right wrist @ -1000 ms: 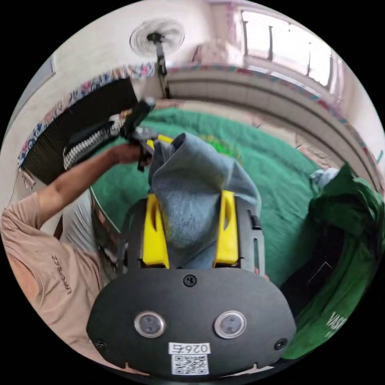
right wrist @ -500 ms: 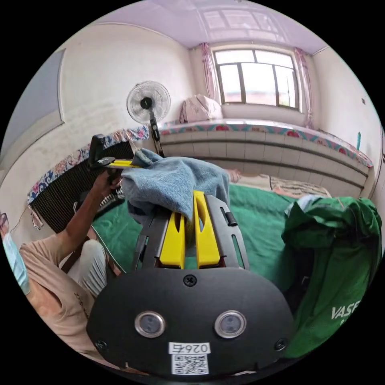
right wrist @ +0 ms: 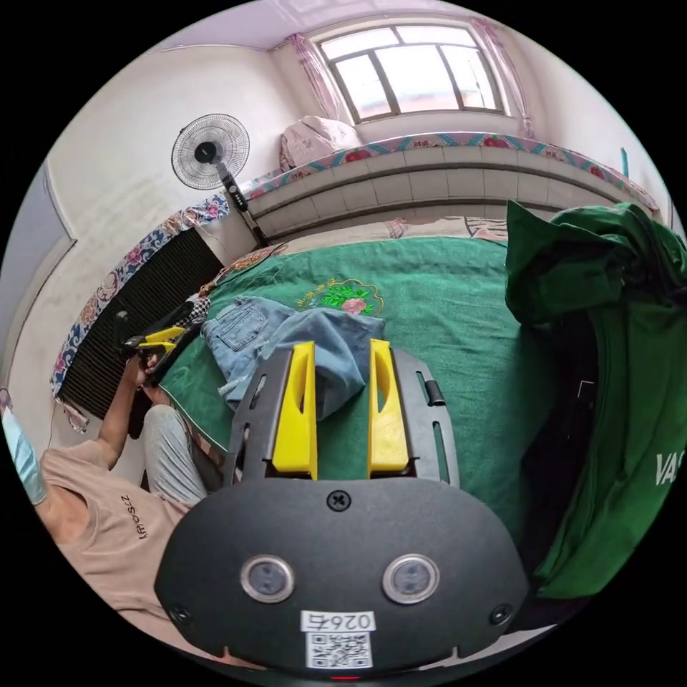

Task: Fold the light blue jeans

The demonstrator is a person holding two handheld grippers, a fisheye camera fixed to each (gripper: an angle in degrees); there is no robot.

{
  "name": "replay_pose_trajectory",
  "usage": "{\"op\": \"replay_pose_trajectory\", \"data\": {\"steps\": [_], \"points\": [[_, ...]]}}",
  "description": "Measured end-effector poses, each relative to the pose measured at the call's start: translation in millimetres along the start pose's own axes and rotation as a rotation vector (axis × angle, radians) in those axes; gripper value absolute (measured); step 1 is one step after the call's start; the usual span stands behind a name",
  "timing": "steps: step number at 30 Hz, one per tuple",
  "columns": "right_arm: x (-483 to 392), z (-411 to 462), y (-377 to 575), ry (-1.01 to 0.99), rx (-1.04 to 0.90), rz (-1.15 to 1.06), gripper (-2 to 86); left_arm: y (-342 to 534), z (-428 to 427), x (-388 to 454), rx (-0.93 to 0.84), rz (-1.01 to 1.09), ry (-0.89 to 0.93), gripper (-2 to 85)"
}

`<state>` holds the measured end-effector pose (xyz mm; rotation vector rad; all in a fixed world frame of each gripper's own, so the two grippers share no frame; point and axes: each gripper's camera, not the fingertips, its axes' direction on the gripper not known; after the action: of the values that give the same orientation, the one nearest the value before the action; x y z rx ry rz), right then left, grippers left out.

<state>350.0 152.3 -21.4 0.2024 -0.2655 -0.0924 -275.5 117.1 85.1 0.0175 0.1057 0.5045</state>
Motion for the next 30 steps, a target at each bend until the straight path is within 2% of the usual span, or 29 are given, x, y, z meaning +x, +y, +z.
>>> {"op": "replay_pose_trajectory", "data": {"steps": [5,8,10,12,14,15,16,17,18,21,24,28,30], "points": [[-92.5,38.9,-27.6,0.004,-0.069,-0.235,10.6,27.0,17.3,-34.9,0.083,-0.176,-0.017,27.4],[-168.6,86.3,-39.6,0.026,-0.163,-0.446,13.7,21.5,46.7,-39.1,0.045,-0.205,-0.107,30.2],[-208.6,122.1,-40.8,0.072,-0.232,-0.566,16.6,15.7,72.5,-41.5,0.010,-0.217,-0.105,29.8],[-241.3,183.6,-39.2,0.194,-0.350,-0.672,19.6,8.7,120.2,-43.7,-0.088,-0.237,-0.014,23.1],[-245.5,238.4,-36.4,0.287,-0.505,-0.697,19.6,7.2,154.5,-35.7,-0.200,-0.234,-0.074,15.5],[-240.0,267.0,-35.6,0.276,-0.615,-0.674,18.0,8.9,163.2,-26.3,-0.218,-0.216,-0.123,10.8],[-236.4,270.5,-39.6,0.223,-0.627,-0.642,16.6,10.9,163.1,-21.9,-0.211,-0.209,-0.135,8.7],[-227.8,268.5,-48.4,0.146,-0.647,-0.596,10.7,17.5,155.2,-13.9,-0.160,-0.186,-0.135,6.3],[-217.0,256.2,-56.1,0.057,-0.614,-0.544,1.8,26.6,145.1,-10.4,-0.111,-0.171,-0.110,5.8],[-181.0,214.9,-67.8,-0.075,-0.472,-0.396,0.1,55.7,120.4,-7.8,-0.004,-0.171,-0.022,5.0],[-148.1,147.0,-63.7,-0.106,-0.254,-0.286,-0.3,89.6,90.4,15.6,0.115,-0.137,-0.046,4.8],[-92.0,48.9,-24.6,-0.038,0.018,-0.116,-0.2,149.9,64.6,31.2,0.156,-0.131,-0.097,5.5],[-31.6,11.9,18.5,0.118,0.059,0.063,0.7,196.1,69.7,12.6,0.079,-0.190,-0.145,7.7]]}}
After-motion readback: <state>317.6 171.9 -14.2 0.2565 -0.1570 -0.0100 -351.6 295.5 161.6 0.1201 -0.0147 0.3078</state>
